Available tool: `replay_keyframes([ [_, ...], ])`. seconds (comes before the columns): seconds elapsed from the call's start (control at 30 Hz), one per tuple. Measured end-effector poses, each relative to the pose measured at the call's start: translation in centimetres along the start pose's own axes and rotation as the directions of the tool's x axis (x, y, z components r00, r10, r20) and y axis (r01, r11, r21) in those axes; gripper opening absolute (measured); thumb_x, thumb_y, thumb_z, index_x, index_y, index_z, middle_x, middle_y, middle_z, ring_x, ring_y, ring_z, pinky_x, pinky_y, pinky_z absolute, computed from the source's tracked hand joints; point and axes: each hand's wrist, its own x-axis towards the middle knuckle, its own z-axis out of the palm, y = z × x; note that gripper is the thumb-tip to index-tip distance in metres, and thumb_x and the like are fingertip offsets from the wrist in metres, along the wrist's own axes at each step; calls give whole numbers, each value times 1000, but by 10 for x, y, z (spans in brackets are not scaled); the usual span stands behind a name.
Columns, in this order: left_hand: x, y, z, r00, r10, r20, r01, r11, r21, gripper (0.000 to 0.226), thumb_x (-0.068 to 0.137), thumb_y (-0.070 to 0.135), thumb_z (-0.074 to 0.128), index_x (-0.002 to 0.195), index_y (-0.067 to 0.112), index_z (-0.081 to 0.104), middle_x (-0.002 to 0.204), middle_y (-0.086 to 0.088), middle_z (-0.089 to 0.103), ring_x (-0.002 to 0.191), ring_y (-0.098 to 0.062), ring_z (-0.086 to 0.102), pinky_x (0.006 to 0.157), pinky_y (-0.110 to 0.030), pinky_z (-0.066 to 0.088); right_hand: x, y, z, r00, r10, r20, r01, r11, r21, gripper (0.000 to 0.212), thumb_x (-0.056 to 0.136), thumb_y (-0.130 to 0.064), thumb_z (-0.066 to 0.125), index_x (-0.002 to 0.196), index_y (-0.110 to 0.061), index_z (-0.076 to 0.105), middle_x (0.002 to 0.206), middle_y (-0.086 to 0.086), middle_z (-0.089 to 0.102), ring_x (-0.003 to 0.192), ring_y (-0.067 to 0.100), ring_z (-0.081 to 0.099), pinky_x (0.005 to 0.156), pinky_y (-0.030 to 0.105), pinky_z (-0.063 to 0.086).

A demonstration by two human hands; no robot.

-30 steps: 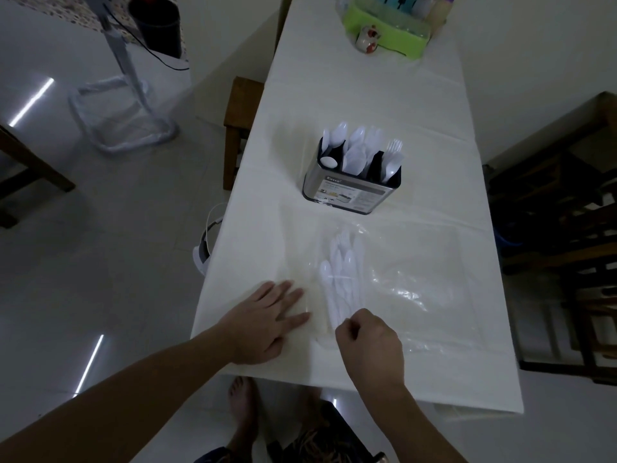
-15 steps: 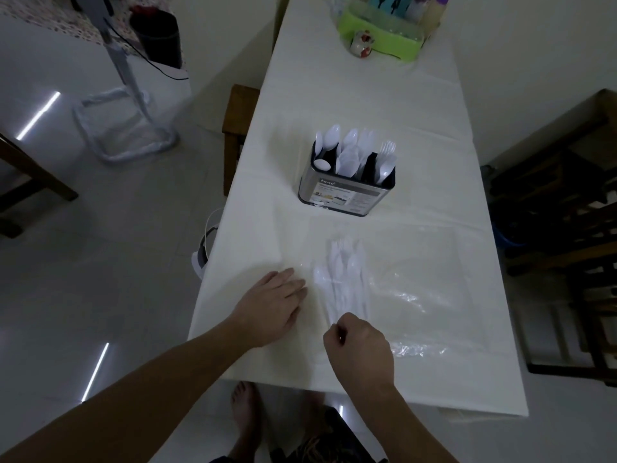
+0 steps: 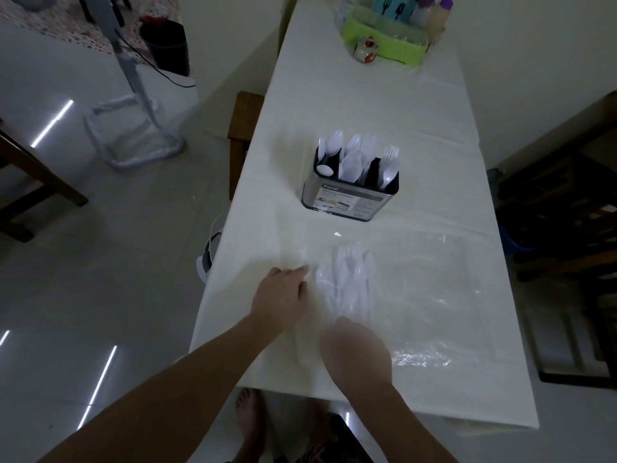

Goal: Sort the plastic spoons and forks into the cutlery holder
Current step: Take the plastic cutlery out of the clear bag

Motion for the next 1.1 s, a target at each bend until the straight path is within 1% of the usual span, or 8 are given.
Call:
replay_keyframes([
  [0.13,2,-3,-1,998,-35,43,38,997,-74,43,99,22,44,142,21,48,96,-9,69,95,-26,53,87,-40,50,24,-25,-12,996,-11,-84,8,999,-35,42,93,-58,40,103,-20,54,93,-1,62,82,20,65,64,29,46],
  [0.3,6,-14,6,997,-35,73,42,994,-104,41,102,24,36,140,30,50,101,-1,73,88,-21,56,81,-37,51,73,-52,-15,985,-90,-149,87,996,-24,33,98,-31,50,128,-17,48,117,7,55,104,26,59,73,33,49],
  [0.4,7,-13,3,998,-26,63,34,990,-135,44,102,14,36,141,27,50,103,-4,73,83,-19,53,75,-30,48,93,-57,-12,990,-128,-56,121,986,-111,22,97,-14,47,117,-13,56,111,9,60,102,27,61,74,33,50],
  [0.5,9,-11,-1,995,-45,92,56,990,-131,48,102,10,37,147,25,42,110,-5,70,98,-21,56,84,-29,47,101,-57,-13,994,-109,-29,105,986,-129,22,96,-11,45,114,-9,57,111,11,63,102,26,63,79,31,50],
  [0.67,17,-18,1,980,-126,155,157,965,-209,51,101,20,40,151,25,33,108,-5,70,101,-23,61,96,-39,49,95,-47,-29,988,-5,-153,14,998,59,15,89,-21,51,96,-11,61,94,7,65,86,26,64,64,27,42],
  [0.8,26,-13,-2,933,-298,204,351,879,-322,39,101,26,40,138,21,53,111,-11,69,107,-29,62,100,-42,47,86,-32,-48,979,76,-189,-27,968,250,10,85,-21,55,89,-16,64,82,2,67,76,23,60,64,26,44],
  [0.93,31,-14,-2,939,-262,225,307,930,-200,51,98,26,41,149,25,37,119,-5,67,116,-25,59,101,-39,47,78,-14,-59,979,83,-187,-8,929,369,12,87,-18,57,81,-24,66,73,-10,67,71,12,61,60,16,40],
  [1.1,22,-14,-4,976,-125,177,142,986,-91,43,97,24,43,140,25,51,118,-5,67,111,-26,59,94,-37,50,71,-2,-64,988,68,-139,-2,903,429,15,89,-17,58,87,-23,72,77,-11,69,75,8,63,66,12,42],
])
